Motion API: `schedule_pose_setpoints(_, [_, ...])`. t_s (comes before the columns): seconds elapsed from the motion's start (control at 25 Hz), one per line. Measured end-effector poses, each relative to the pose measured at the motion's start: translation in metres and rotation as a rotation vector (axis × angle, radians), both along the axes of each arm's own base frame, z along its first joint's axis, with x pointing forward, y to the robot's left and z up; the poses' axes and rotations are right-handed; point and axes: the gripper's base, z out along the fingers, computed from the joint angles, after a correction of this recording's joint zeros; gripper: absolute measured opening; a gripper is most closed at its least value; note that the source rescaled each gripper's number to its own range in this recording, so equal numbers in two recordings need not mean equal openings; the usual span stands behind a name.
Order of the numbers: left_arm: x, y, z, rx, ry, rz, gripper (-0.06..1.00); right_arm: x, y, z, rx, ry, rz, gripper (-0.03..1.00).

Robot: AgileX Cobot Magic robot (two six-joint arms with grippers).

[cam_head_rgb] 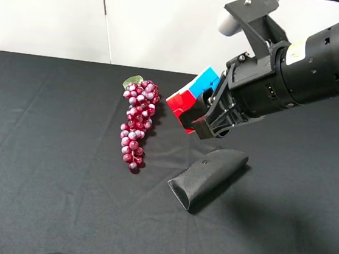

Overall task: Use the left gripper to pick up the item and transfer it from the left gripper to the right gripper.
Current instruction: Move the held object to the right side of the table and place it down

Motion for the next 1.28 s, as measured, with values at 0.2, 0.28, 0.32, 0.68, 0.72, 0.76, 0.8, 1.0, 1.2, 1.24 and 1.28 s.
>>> schedule_pose_setpoints(0.2, [-0.003, 0.0, 0.0, 0.001, -0.016, 0.001, 1.0, 0.007, -0.012, -0.003, -0.008, 0.075, -0.108, 0.0])
schedule_pose_setpoints(0.28, [-0.003, 0.0, -0.001, 0.002, -0.015, 0.002, 1.0, 0.012, -0.021, -0.005, -0.02, 0.107, -0.161, 0.0])
schedule_pose_setpoints(0.32, [-0.003, 0.0, -0.001, 0.001, -0.013, 0.002, 1.0, 0.014, -0.026, -0.006, -0.028, 0.121, -0.18, 0.0])
schedule_pose_setpoints(0.68, [-0.003, 0.0, -0.001, 0.005, -0.012, 0.004, 1.0, 0.047, -0.083, -0.014, -0.077, 0.17, -0.419, 0.0])
schedule_pose_setpoints(0.72, [-0.003, 0.0, -0.001, 0.005, -0.012, 0.004, 1.0, 0.051, -0.091, -0.017, -0.087, 0.184, -0.447, 0.0])
schedule_pose_setpoints(0.76, [-0.003, 0.0, -0.001, 0.005, -0.012, 0.004, 1.0, 0.055, -0.096, -0.021, -0.098, 0.198, -0.469, 0.0])
schedule_pose_setpoints(0.8, [-0.003, 0.0, -0.001, 0.005, -0.012, 0.004, 1.0, 0.06, -0.102, -0.025, -0.111, 0.211, -0.494, 0.0])
schedule_pose_setpoints(1.0, [-0.003, 0.0, -0.001, 0.005, -0.012, 0.004, 1.0, 0.079, -0.123, -0.05, -0.182, 0.261, -0.561, 0.0])
schedule_pose_setpoints(1.2, [-0.003, 0.0, -0.001, 0.005, -0.012, 0.004, 1.0, 0.096, -0.127, -0.073, -0.205, 0.253, -0.577, 0.0])
schedule_pose_setpoints(1.24, [-0.003, 0.0, -0.001, 0.005, -0.012, 0.004, 1.0, 0.099, -0.126, -0.078, -0.213, 0.252, -0.576, 0.0])
schedule_pose_setpoints(1.28, [-0.003, 0.0, -0.001, 0.005, -0.012, 0.004, 1.0, 0.102, -0.126, -0.083, -0.223, 0.252, -0.573, 0.0])
